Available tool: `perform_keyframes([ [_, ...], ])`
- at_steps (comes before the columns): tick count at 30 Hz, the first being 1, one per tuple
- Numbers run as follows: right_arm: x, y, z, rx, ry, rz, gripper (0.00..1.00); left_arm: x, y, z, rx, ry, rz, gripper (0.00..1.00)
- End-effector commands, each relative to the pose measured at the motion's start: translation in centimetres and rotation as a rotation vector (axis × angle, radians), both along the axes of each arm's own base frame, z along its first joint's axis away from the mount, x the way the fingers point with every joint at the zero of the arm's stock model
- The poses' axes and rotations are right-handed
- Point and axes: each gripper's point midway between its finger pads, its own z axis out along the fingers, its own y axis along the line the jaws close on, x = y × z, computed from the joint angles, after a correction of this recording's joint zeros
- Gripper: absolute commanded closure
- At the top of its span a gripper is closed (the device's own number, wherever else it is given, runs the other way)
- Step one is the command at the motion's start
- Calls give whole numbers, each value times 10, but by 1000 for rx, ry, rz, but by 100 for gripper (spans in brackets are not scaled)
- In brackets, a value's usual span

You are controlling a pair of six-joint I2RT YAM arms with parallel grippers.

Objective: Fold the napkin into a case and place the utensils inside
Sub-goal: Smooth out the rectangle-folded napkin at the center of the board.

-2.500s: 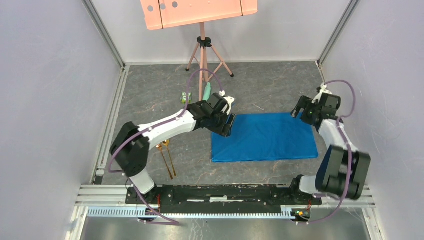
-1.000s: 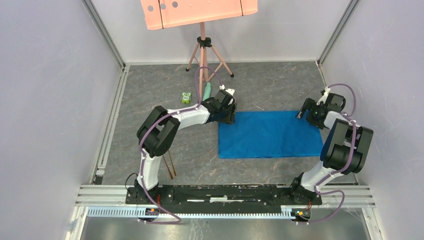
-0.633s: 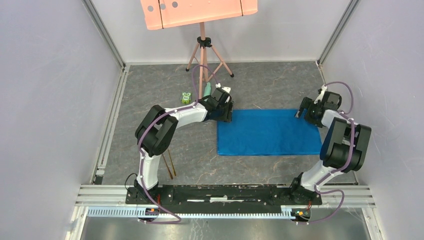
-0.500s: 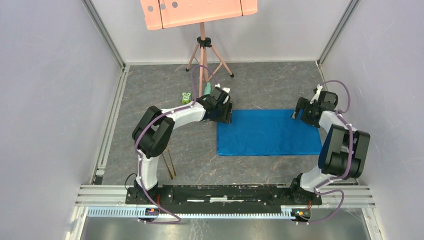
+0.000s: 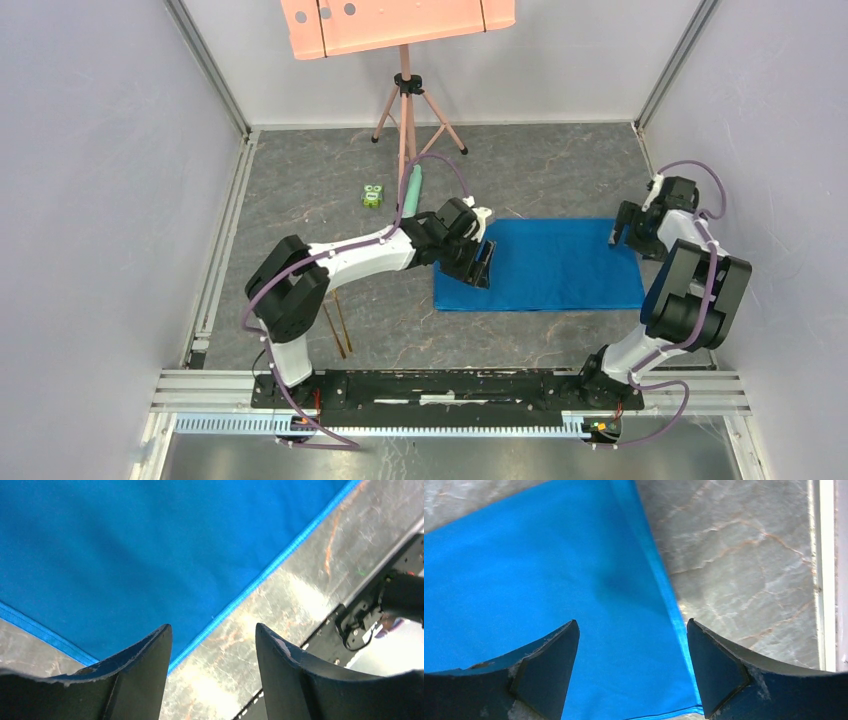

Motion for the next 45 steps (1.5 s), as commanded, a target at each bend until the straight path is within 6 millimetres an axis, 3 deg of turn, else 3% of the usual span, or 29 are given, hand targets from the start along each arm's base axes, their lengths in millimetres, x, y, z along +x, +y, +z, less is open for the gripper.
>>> perform_keyframes([
  [1,-10,-24,3,31,3,14,16,-15,-3,32,-47,-83,-88,31],
  [6,-9,-30,-6,33,-8,19,15,-22,-8,12,-24,-25,-91,31],
  [12,-7,-28,-13,63,-25,21,20,-3,-8,-13,6,17,-32,31],
  [16,-9,-28,-11,59,-21,14,23,8,17,-50,82,91,59,32],
  [19,-13,-29,-8,37,-14,7,24,12,42,-67,121,128,121,32],
  [26,-18,-14,-10,23,47,38,33,22,75,-69,166,138,169,33],
  [30,-24,2,-17,26,108,50,38,21,73,-65,154,138,156,33],
  [38,-37,-9,-14,-44,164,15,44,18,75,-67,163,151,151,33],
  [45,-43,1,-40,2,216,71,51,20,74,-63,164,140,153,33],
])
